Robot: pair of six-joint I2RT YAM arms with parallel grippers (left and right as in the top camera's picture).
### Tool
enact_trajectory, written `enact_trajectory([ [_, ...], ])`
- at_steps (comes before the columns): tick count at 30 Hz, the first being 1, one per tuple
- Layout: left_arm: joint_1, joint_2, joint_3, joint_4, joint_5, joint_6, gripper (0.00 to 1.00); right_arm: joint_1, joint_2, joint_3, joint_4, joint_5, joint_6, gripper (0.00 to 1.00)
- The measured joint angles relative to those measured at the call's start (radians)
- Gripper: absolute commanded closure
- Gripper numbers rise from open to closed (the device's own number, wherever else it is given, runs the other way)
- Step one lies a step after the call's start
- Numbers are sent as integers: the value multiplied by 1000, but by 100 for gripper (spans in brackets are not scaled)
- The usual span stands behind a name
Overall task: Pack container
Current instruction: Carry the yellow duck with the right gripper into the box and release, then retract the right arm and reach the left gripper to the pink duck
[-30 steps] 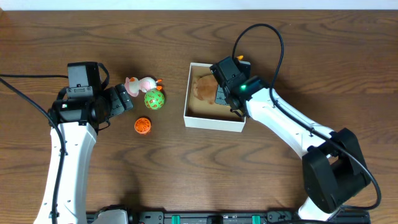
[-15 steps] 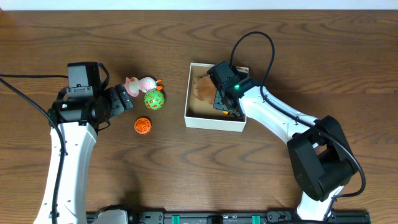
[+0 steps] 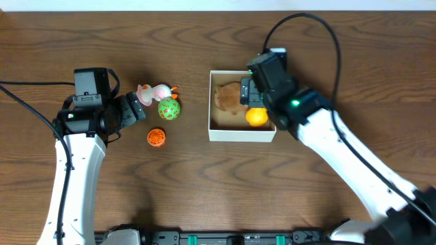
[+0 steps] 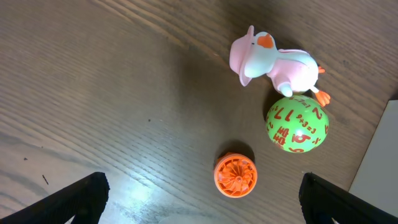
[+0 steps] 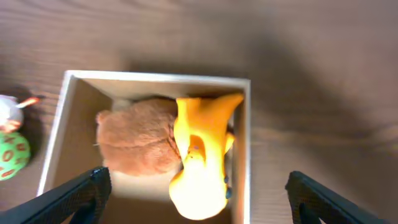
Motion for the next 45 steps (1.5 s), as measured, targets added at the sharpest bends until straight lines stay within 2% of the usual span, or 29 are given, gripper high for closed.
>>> enact_trajectory([
  [2, 0, 0, 0, 0, 0, 0, 2, -3, -32, 0, -21, 14, -26, 1],
  [7, 0, 0, 0, 0, 0, 0, 2, -83, -133, 0, -71, 45, -68, 1],
  [15, 0, 0, 0, 0, 6, 0, 2, -460, -309, 0, -174, -27, -80, 1],
  [20, 0, 0, 0, -1, 48, -1, 0, -661, -304, 0, -247, -175, -83, 1],
  [25, 0, 0, 0, -3, 63, 16, 4, -771, -277, 0, -285, -251, -83, 1],
  [30, 0, 34, 41, -20, 72, 74, 2, -789, -238, 0, -304, -285, -83, 1],
  [38, -71, 306, 319, -64, 74, 203, 3, -789, -201, 0, -305, -314, -83, 1],
  [45, -84, 487, 359, 14, 51, 240, 5, -789, -196, 0, -327, -319, -83, 1],
])
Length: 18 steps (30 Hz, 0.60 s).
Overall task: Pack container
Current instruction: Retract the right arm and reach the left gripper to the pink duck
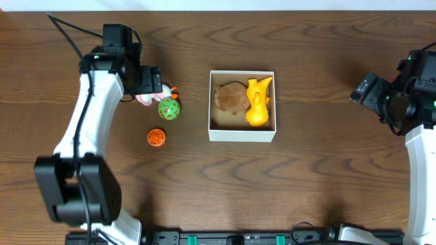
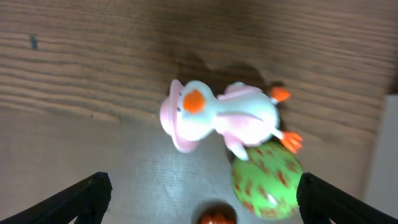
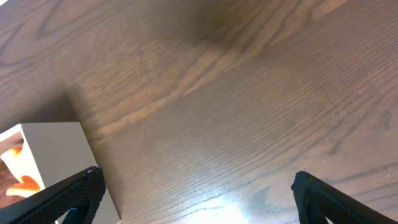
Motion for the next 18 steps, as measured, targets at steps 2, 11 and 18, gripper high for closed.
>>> enact_trajectory([
  [2, 8, 43, 0, 28, -5, 3, 5, 0, 0, 0, -3, -1, 0, 1],
  [11, 19, 216, 0, 137, -19, 15, 9, 0, 0, 0, -33, -2, 0, 1],
  [18, 21, 258, 2, 171, -16, 21, 28, 0, 0, 0, -60, 19, -4, 1],
])
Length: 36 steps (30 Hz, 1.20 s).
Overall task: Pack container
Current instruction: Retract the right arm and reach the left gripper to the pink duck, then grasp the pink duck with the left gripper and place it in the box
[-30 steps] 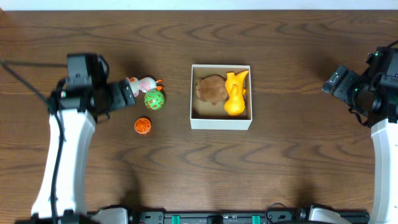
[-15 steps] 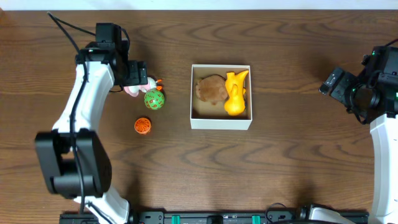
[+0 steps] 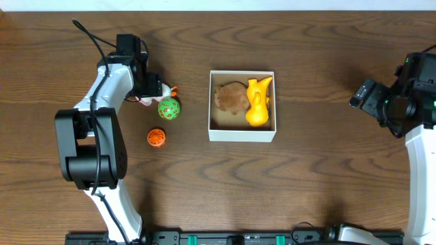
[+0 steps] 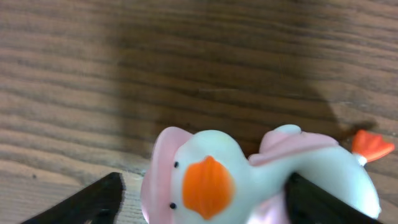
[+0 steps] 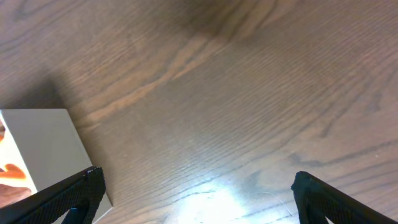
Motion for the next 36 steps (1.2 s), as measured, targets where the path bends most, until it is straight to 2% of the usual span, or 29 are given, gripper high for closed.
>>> enact_trajectory([
  [8, 10, 1, 3, 2, 67, 1, 71, 0, 0, 0, -20, 22, 0, 1],
  [15, 16, 1, 10, -38, 106, 3, 90, 0, 0, 0, -23, 26, 0, 1],
  [19, 16, -7, 11, -68, 116, 3, 94, 0, 0, 0, -24, 27, 0, 1],
  [28, 16, -82, 11, -107, 127, 3, 94, 0, 0, 0, -32, 27, -1, 1],
  [36, 2, -281, 10, -149, 130, 4, 94, 0, 0, 0, -34, 27, -2, 1],
])
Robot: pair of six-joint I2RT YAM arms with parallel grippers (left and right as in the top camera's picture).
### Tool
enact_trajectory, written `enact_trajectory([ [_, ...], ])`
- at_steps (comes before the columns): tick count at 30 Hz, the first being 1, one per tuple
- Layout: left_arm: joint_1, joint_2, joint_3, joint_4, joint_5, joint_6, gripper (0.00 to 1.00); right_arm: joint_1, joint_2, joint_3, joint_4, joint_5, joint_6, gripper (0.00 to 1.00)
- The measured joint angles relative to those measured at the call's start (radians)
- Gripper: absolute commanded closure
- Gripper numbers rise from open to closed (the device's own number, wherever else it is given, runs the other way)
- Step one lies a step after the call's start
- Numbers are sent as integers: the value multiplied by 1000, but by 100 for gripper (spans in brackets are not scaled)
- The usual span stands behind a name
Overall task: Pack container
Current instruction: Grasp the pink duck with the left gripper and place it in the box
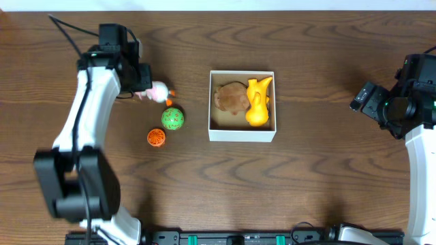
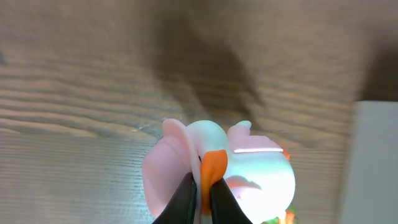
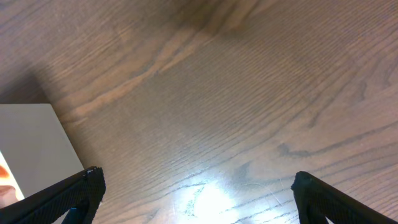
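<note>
A pink and white toy duck [image 2: 219, 168] with an orange beak is pinched at the beak by my left gripper [image 2: 200, 200], which is shut on it; overhead the duck [image 1: 157, 91] sits at the back left. A green ball with red numbers [image 1: 172, 118] and an orange ridged disc [image 1: 157, 137] lie nearby on the table. The white box [image 1: 242, 133] in the middle holds a brown plush [image 1: 230, 96] and a yellow toy [image 1: 257, 102]. My right gripper [image 3: 196, 199] is open over bare wood at the far right, with the box corner [image 3: 28, 140] at its left.
The table is dark brown wood [image 1: 306, 177]. A black cable [image 1: 65, 27] runs from the left arm at the back left. The right arm's body [image 1: 398, 102] stands at the right edge.
My left gripper was open around the duck on the table and is now shut on its beak. The green ball lies a little lower right of where it was. The right arm barely moved.
At first my right gripper hung over the box with the yellow toy inside while the left was open near the loose toys. Then the right arm stood at the far right and the left was over the duck. The left came close around it and now grips it.
</note>
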Motion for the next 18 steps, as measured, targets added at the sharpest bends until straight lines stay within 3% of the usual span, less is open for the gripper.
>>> enact_trajectory([
  [9, -134, -291, 0, -120, 0, -28, 94, 0, 0, 0, -11, 0, -1, 1],
  [18, -357, -282, 0, -139, 1, -172, 94, 0, 0, 0, -12, 0, -1, 1],
])
